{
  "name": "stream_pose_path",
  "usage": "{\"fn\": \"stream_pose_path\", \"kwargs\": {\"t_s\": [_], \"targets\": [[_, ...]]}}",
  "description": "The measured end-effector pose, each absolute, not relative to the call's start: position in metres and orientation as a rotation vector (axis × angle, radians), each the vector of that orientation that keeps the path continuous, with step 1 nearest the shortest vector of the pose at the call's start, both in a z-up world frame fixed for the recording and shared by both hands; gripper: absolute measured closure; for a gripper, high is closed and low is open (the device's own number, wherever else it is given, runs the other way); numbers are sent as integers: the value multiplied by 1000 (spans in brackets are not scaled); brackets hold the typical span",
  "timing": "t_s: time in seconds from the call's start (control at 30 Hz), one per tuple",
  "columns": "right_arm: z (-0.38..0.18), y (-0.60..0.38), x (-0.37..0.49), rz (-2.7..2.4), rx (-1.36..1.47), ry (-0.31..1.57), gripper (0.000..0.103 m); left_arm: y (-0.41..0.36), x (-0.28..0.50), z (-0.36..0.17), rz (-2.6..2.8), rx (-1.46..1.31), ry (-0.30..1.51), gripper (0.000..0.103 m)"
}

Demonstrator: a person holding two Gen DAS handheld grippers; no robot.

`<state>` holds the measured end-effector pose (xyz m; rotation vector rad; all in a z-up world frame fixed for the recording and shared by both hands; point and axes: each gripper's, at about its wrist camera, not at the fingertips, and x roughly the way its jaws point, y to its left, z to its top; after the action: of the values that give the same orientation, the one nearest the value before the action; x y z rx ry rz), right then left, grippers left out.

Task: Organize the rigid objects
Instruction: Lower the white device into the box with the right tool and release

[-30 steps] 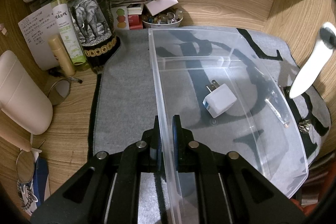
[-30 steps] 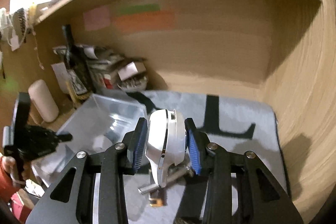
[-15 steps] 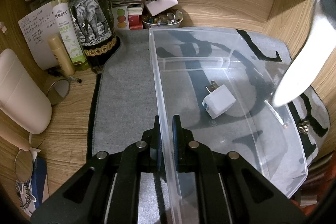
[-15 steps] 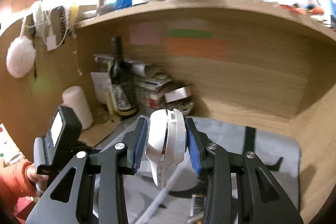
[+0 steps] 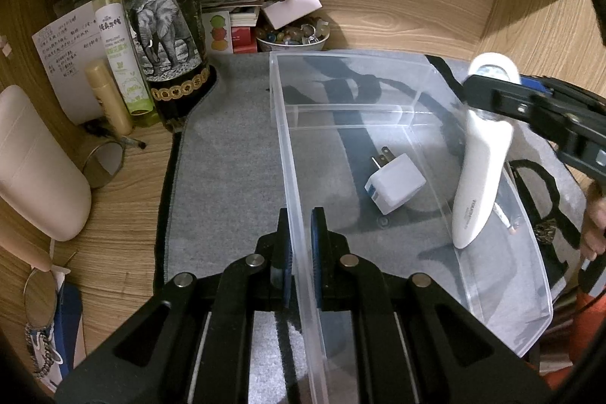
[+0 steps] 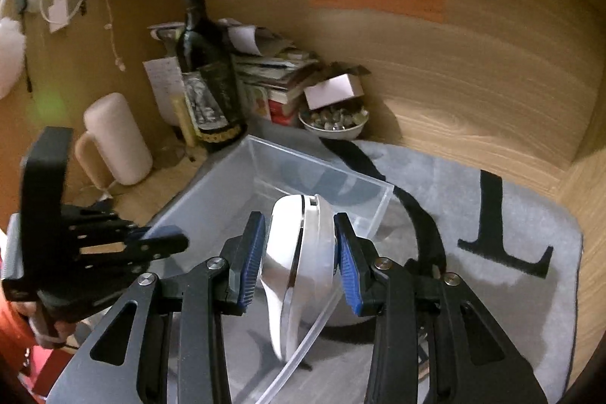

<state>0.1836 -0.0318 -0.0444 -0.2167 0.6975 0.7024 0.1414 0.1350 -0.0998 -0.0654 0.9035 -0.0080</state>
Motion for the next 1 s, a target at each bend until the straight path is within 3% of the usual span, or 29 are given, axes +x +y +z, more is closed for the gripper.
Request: {"fn": "stream_pose_path", "kwargs": {"t_s": [0.63,0.77,1.0], "targets": [[-74,-1,206,687,-328,799,68,134,142,-100,-7,-70,904,95],[-63,-9,198,684,-317,756,53,135,142,-100,-10,-79,906,95],[-37,-34,178,634,-309,655,36,136,142,-100,-13,-79,903,95]]}}
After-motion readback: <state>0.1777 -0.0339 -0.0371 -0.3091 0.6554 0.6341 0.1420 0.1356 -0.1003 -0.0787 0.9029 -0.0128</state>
